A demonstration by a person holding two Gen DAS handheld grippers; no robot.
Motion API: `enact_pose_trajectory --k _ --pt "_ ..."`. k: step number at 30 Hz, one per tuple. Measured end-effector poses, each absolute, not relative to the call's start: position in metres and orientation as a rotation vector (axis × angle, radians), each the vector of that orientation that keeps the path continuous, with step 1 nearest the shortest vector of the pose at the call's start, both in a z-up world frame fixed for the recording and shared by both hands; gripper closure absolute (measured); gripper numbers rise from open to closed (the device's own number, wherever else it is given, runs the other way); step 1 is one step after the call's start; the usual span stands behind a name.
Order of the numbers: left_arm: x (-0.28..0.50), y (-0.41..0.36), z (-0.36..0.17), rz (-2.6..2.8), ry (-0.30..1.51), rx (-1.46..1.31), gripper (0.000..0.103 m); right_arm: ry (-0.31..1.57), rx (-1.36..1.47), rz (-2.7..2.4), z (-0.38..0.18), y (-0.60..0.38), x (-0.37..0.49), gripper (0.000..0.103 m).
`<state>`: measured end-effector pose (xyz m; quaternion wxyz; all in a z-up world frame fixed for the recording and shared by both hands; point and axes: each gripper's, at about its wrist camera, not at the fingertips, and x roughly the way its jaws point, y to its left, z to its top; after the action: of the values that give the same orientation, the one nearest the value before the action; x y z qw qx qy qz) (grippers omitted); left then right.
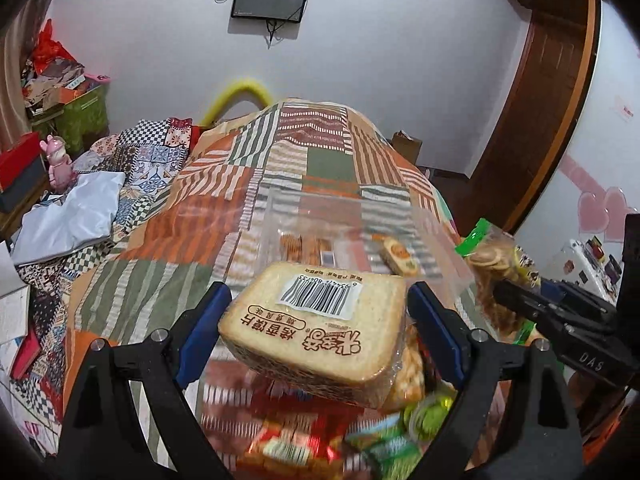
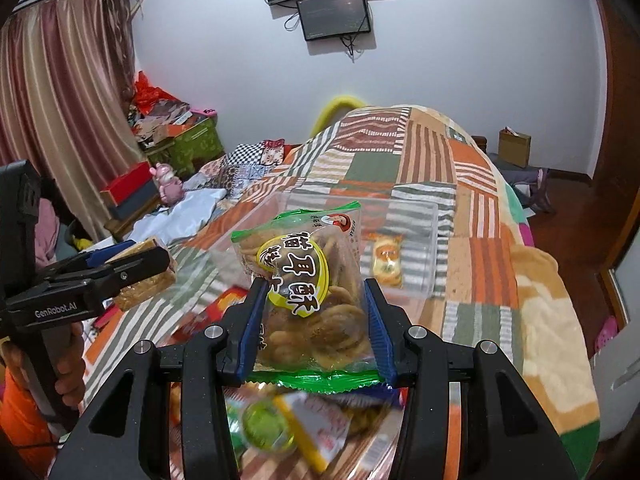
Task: Organize snacks
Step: 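Carry the biscuit bag and bread pack over the clear box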
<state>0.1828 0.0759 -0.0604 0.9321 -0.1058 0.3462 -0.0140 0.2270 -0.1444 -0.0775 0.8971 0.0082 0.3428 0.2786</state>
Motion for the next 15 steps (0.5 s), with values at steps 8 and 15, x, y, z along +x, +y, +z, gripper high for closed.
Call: enact_pose_trajectory --k 8,15 --pt "0.231 0.076 -0.066 -0.019 0.725 -0.217 0.013 0.737 0.008 0.559 -0.086 -0.135 0.263 0.059" --pt "0.267 0.074 -0.085 -0.019 0.766 -0.220 0.013 0.774 -0.019 0.546 -0.098 -0.123 0.291 0.059"
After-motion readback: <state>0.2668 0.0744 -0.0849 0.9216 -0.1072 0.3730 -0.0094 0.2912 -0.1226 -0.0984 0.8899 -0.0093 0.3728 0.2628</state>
